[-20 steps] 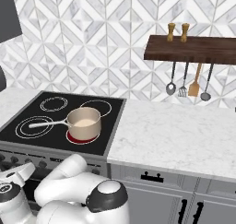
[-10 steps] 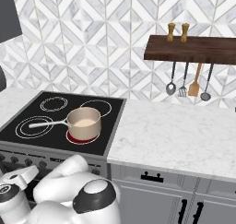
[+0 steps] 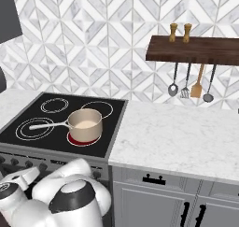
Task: Turn off the front right burner of the stove.
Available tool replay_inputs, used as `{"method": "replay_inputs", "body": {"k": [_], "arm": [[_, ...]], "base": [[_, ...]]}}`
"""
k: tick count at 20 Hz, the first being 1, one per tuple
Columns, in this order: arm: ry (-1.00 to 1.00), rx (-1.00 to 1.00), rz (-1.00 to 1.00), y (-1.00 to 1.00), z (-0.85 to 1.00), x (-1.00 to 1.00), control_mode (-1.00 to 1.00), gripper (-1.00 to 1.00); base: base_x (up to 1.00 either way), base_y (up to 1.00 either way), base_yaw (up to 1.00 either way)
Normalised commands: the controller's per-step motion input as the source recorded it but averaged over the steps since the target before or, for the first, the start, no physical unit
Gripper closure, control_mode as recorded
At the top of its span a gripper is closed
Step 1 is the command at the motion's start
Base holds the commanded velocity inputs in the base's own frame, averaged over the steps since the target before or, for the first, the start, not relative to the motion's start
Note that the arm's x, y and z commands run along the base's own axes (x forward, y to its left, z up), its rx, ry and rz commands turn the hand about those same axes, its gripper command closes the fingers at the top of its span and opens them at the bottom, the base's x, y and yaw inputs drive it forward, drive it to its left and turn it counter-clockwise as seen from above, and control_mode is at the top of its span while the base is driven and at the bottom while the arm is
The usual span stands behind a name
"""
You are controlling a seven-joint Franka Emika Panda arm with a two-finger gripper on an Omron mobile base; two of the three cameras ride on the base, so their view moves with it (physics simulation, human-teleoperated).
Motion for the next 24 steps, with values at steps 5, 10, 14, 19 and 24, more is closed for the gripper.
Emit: {"method": "replay_inputs", "body": {"k": [5, 10, 14, 19, 24], "arm": [[0.01, 0.00, 0.00, 0.00, -0.27, 0.44, -1.00, -1.00], [0.00, 0.00, 0.01, -0.06, -0.35, 0.38, -1.00, -1.00], [0.00, 0.00, 0.00, -0.17, -0.31, 0.36, -1.00, -1.00], [0.00, 0.00, 0.00, -0.19, -0.34, 0.37, -1.00, -1.00], [0.00, 0.00, 0.00, 0.00, -0.28, 0.42, -1.00, -1.00]], "base": [[0.00, 0.00, 0.00], [0.00, 0.00, 0.00], [0.00, 0.00, 0.00], [0.00, 0.00, 0.00], [0.00, 0.00, 0.00]]}}
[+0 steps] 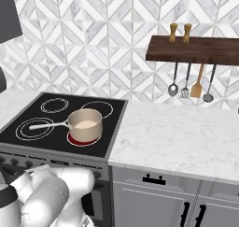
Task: Turn off the front right burner of the stove.
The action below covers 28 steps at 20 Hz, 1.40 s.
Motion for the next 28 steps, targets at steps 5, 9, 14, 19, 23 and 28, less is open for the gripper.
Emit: {"method": "replay_inputs", "body": {"k": [5, 9, 14, 19, 23, 28], "arm": [[0.00, -0.02, 0.00, 0.12, -0.39, 0.15, -1.00, -1.00], [0.00, -0.04, 0.00, 0.14, -0.39, 0.00, -1.00, -1.00], [0.00, -0.04, 0.00, 0.20, -0.26, 0.11, -1.00, -1.00], [0.00, 0.00, 0.00, 0.03, -0.02, 0.32, -1.00, -1.00], [0.00, 0.00, 0.00, 0.00, 0.00, 0.33, -1.00, -1.00], [0.00, 0.00, 0.00, 0.02, -0.03, 0.11, -1.00, -1.00]], "base": [[0.00, 0.00, 0.00], [0.00, 0.00, 0.00], [0.00, 0.00, 0.00], [0.00, 0.00, 0.00], [0.00, 0.00, 0.00], [0.00, 0.00, 0.00]]}}
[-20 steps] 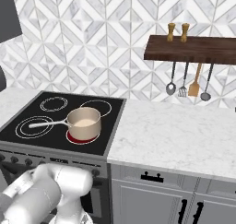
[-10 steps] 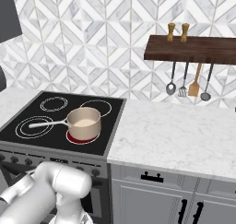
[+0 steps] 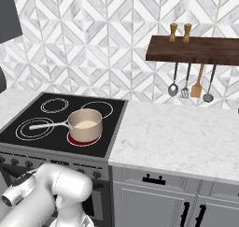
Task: Turn off the front right burner of the stove.
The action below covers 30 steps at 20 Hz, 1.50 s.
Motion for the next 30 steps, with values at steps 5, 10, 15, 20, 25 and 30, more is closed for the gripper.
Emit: {"method": "replay_inputs", "body": {"k": [5, 10, 15, 20, 25, 30], "arm": [[0.00, 0.00, 0.00, 0.04, -0.01, 0.02, -1.00, 1.00], [0.00, 0.01, 0.00, 0.00, 0.00, 0.00, -1.00, 1.00], [0.01, 0.14, 0.00, -0.06, 0.01, 0.00, -1.00, 1.00], [0.10, 0.41, 0.00, -0.32, 0.14, 0.00, -1.00, 1.00], [0.11, 0.57, 0.00, -0.47, 0.23, 0.00, -1.00, 1.00], [0.05, 0.63, -0.01, -0.46, 0.24, 0.00, -1.00, 1.00]], "base": [[0.00, 0.00, 0.00], [0.00, 0.00, 0.00], [0.00, 0.00, 0.00], [0.00, 0.00, 0.00], [0.00, 0.00, 0.00], [0.00, 0.00, 0.00]]}}
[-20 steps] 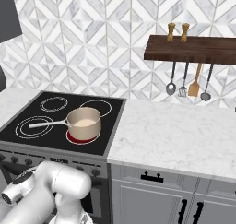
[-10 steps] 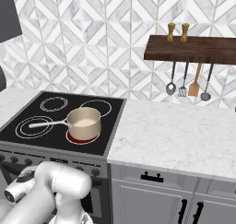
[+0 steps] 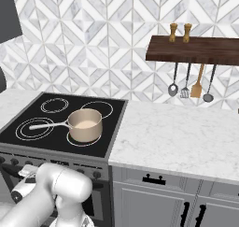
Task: Turn off the front right burner of the stove.
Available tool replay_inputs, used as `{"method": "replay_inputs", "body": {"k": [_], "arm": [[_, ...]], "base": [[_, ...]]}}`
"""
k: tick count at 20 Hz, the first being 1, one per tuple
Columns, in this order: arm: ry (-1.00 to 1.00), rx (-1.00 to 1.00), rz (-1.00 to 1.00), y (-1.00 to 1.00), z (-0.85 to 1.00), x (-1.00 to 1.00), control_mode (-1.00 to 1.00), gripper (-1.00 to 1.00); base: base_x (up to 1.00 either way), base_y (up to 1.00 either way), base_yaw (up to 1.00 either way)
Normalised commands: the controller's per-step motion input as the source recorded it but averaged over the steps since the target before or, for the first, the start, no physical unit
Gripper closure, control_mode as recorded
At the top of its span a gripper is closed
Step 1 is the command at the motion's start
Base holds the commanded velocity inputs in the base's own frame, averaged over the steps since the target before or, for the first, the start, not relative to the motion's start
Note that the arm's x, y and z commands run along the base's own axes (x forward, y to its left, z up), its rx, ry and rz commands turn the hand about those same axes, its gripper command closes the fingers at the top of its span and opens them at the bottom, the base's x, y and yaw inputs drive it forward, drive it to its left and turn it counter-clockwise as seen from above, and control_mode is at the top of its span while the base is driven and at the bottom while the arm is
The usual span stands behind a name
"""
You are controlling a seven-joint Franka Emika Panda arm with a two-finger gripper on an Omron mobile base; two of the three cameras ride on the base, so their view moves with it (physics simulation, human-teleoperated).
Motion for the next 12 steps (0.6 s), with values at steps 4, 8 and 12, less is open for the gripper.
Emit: {"method": "replay_inputs", "body": {"k": [4, 8, 12], "arm": [[0.03, 0.65, -0.03, -0.46, 0.33, 0.00, -1.00, 1.00], [0.00, 0.24, -0.03, -0.20, 0.16, -0.01, -1.00, 1.00], [0.00, 0.00, 0.00, 0.00, 0.00, 0.00, -1.00, 1.00]], "base": [[0.00, 0.00, 0.00], [0.00, 0.00, 0.00], [0.00, 0.00, 0.00]]}}
